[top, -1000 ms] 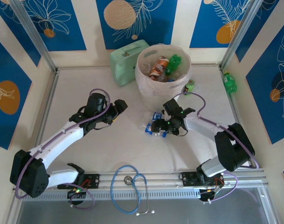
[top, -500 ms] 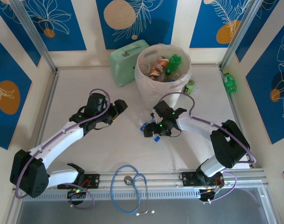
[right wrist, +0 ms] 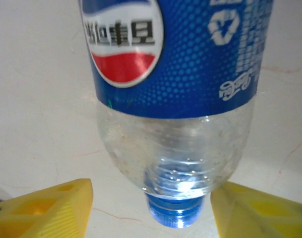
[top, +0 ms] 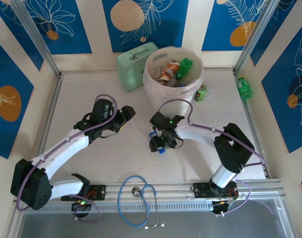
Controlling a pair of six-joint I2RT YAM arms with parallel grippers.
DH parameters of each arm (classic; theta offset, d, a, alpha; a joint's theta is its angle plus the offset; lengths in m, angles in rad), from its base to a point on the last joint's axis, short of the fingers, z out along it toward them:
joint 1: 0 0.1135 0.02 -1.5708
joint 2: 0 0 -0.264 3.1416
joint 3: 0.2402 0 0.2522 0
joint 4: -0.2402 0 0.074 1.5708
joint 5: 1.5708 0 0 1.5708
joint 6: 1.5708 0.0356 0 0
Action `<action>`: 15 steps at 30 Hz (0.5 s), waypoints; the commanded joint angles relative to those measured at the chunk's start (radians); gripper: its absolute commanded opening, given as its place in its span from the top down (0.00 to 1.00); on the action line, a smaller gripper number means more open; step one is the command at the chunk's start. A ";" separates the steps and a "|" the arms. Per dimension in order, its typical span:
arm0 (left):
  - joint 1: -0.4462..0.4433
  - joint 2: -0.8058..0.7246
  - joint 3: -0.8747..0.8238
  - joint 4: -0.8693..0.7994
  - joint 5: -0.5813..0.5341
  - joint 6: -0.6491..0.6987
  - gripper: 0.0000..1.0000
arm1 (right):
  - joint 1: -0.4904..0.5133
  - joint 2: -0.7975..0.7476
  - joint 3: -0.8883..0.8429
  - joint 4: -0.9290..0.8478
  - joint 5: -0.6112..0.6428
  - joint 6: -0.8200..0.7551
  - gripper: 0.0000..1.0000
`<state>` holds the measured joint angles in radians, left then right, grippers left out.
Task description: Put the plastic bottles in the bin
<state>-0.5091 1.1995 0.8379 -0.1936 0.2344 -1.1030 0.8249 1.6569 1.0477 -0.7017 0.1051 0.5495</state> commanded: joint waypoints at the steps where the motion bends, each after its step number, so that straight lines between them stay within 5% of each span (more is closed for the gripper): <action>1: -0.006 -0.009 -0.013 0.014 -0.001 -0.010 0.18 | 0.017 0.046 0.039 -0.077 0.033 0.024 0.36; 4: -0.006 -0.014 -0.017 0.015 -0.003 -0.010 0.18 | 0.025 0.088 0.066 -0.104 0.039 0.029 0.35; 15: 0.000 -0.014 -0.023 0.021 0.002 -0.009 0.18 | 0.048 0.114 0.094 -0.123 0.071 0.032 0.57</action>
<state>-0.5091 1.1992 0.8253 -0.1932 0.2344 -1.1030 0.8623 1.7771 1.1168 -0.7906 0.1593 0.5766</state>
